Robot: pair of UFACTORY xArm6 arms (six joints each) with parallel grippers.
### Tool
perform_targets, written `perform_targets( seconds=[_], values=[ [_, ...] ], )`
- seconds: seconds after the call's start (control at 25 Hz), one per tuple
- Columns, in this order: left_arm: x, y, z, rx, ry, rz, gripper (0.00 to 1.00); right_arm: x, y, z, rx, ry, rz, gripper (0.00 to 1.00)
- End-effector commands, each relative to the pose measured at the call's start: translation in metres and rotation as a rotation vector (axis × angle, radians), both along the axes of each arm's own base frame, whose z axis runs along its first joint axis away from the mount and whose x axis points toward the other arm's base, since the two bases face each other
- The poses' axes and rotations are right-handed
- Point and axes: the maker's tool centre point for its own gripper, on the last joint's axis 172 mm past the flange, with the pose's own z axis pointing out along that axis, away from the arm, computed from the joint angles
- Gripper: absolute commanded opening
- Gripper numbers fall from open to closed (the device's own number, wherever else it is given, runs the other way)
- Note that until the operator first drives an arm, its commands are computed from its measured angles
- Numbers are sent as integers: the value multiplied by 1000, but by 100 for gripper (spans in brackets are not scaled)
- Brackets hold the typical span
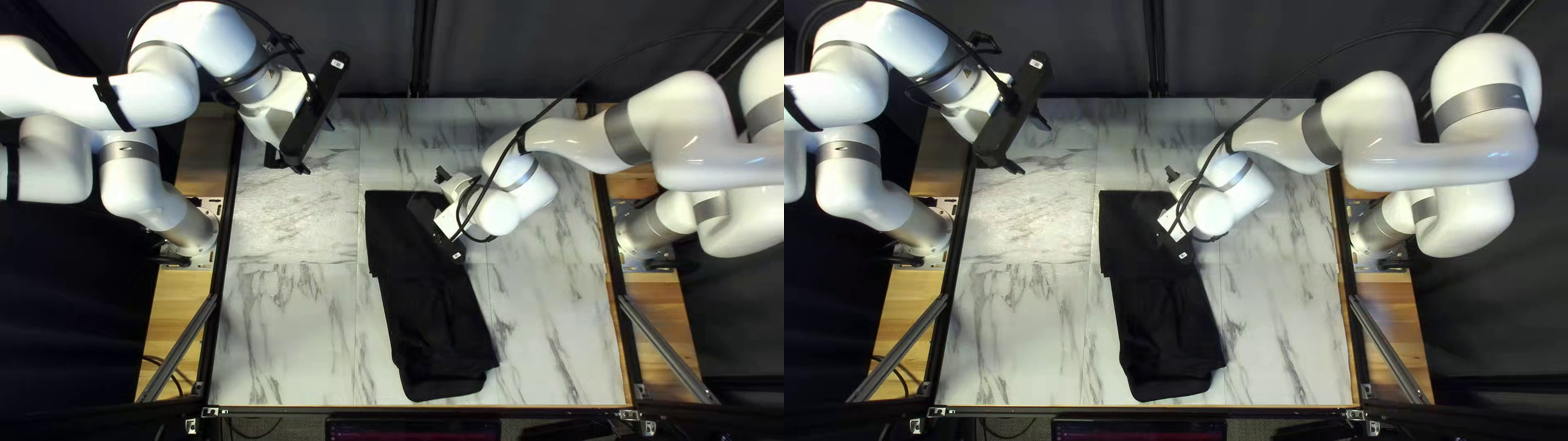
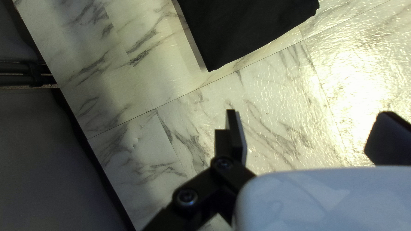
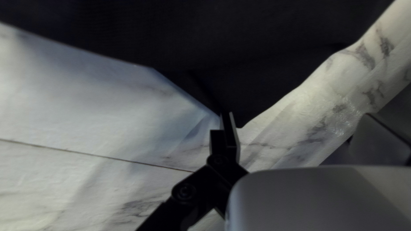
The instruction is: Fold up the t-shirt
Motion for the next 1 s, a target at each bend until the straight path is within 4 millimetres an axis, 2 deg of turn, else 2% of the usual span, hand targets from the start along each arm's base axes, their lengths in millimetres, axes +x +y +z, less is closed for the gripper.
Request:
perform_targets(
  seconds=[0.04,0.36,0.44,0.48,0.52,0.8,1.0],
  values=[
    [0,0,0,0,0,0,100,-6,0,0,-4,7,2,100],
    [0,0,0,0,0,0,100,-9,1,-1,-4,13,0,100],
    [0,0,0,0,0,0,100,-7,1,-4,-5,13,2,95],
    [0,0,0,0,0,0,100,-7,1,-4,-5,13,2,84],
    [0,0,0,0,0,0,100,-6,1,-6,-4,14,4,82],
    [0,0,0,0,0,0,100,-4,2,-4,-4,11,3,89],
    [0,0,0,0,0,0,100,2,-1,-5,-5,12,6,87]
  ],
)
